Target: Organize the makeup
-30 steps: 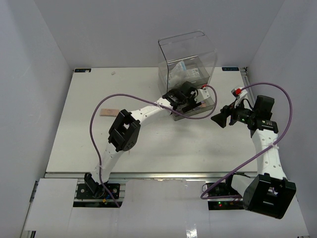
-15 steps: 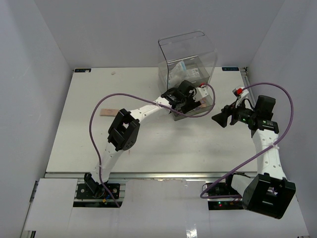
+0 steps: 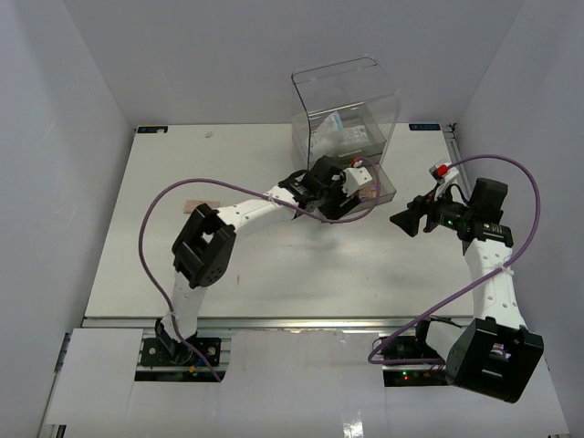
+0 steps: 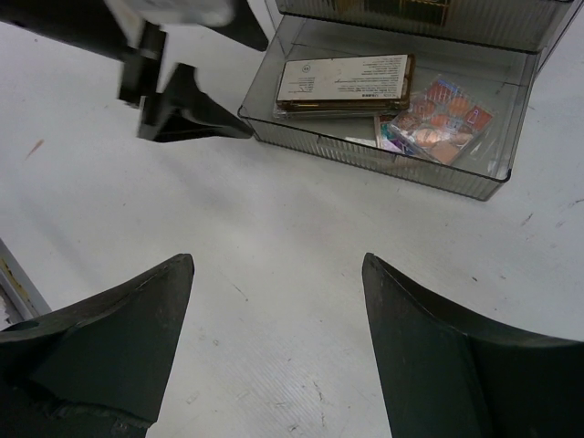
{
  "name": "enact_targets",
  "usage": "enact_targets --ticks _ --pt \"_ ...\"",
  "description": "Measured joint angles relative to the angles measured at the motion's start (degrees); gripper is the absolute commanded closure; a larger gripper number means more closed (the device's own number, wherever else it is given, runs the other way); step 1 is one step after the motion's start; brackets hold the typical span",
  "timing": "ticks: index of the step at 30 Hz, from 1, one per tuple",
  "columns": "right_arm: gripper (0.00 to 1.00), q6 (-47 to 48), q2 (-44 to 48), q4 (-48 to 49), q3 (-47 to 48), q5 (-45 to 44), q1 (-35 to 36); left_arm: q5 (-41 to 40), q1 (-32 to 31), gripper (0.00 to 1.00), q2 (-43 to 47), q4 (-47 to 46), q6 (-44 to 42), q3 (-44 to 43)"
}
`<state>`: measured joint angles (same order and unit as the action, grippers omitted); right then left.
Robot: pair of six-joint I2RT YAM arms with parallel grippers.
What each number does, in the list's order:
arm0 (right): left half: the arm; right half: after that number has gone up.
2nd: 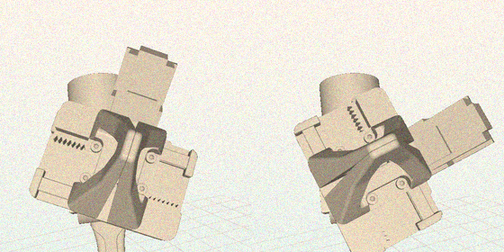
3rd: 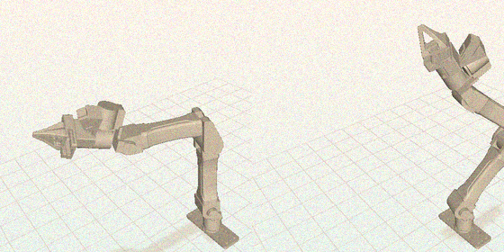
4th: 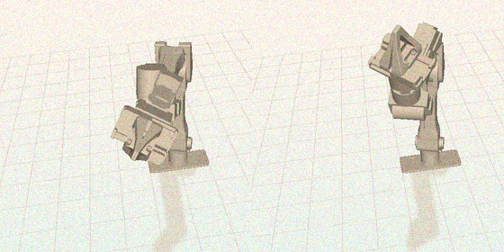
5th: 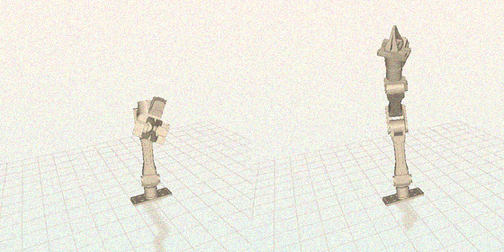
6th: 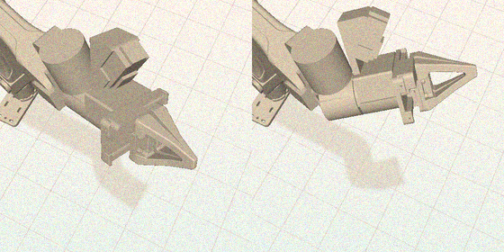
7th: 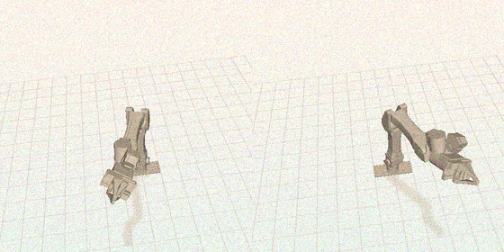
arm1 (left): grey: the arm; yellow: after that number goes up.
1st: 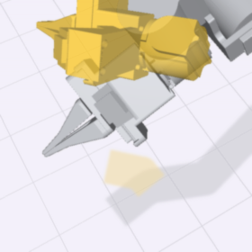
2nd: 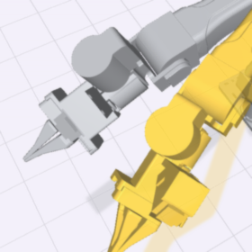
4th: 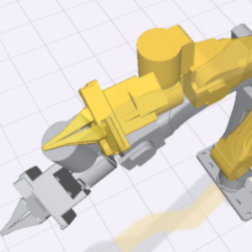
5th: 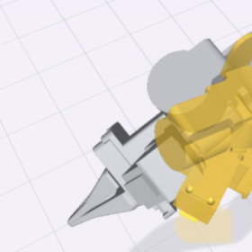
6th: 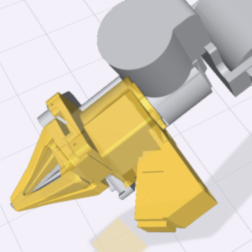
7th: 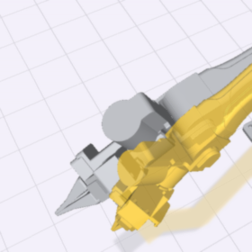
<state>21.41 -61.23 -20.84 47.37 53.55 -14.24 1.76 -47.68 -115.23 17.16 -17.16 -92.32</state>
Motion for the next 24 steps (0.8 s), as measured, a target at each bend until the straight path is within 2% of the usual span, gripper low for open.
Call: enact_targets --ticks 5,8,11,14,18,24 --pt "0.19 0.0 -0.3 0.0 0.0 0.6 0.0 6.7 2.4 0.14 19.2 -7.5 9.0 14.5" --pt "0.19 0.0 -0.4 0.0 0.0 0.7 0.0 12.6 10.1 0.13 30.3 -14.9 18.1 24.2" --pt "0.18 0.0 -0.4 0.0 0.0 0.8 0.0 14.6 20.1 0.12 35.6 -18.7 26.0 29.9" --pt "0.18 0.0 -0.4 0.0 0.0 0.8 0.0 15.9 29.5 0.1 35.5 -18.9 36.4 32.9" --pt "0.18 0.0 -0.6 0.0 0.0 0.9 -0.1 10.8 40.4 0.1 29.7 -10.6 48.6 31.6" --pt "0.18 0.0 -0.7 0.0 0.0 0.9 -0.1 1.5 44.5 0.1 16.0 6.4 63.0 21.0"
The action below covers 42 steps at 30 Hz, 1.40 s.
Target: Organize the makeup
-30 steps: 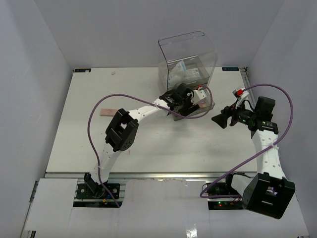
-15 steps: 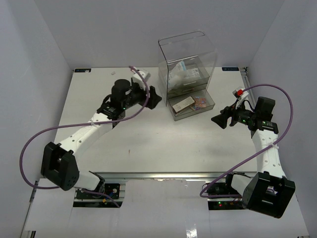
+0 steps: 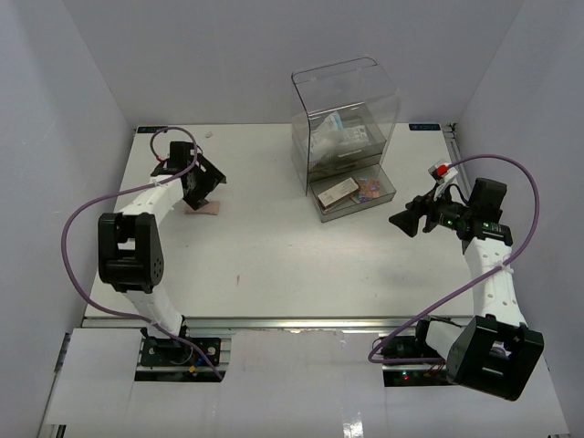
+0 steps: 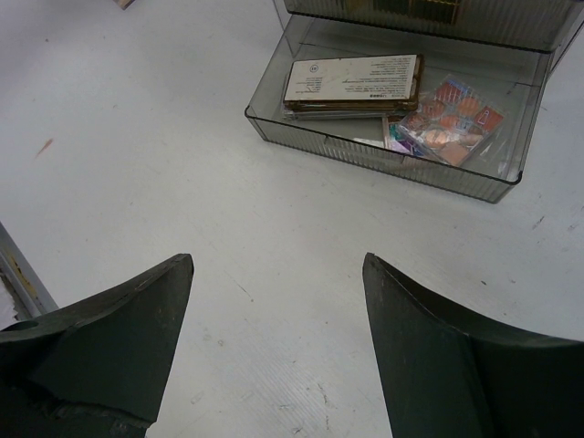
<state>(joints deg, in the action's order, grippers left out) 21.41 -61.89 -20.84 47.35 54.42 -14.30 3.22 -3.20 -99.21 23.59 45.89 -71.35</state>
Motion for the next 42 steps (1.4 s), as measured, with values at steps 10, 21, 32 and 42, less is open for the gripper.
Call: enact_targets --ticks 10,21,32,42 --pt "0.18 0.0 0.0 0.0 0.0 0.0 0.0 -5.7 0.6 0.09 -10.3 15.3 11.8 -11.3" --pt "0.18 0.0 0.0 0.0 0.0 -0.3 0.0 -5.8 2.7 0.1 -19.9 25.1 15.5 -20.6" --pt "0.18 0.0 0.3 0.0 0.0 -0.3 0.0 -7.4 2.7 0.13 -21.5 28.8 16.1 -21.8" --pt "0.18 0.0 0.7 0.0 0.0 -0.3 0.0 -9.1 3.4 0.13 -21.2 29.8 15.8 -21.7"
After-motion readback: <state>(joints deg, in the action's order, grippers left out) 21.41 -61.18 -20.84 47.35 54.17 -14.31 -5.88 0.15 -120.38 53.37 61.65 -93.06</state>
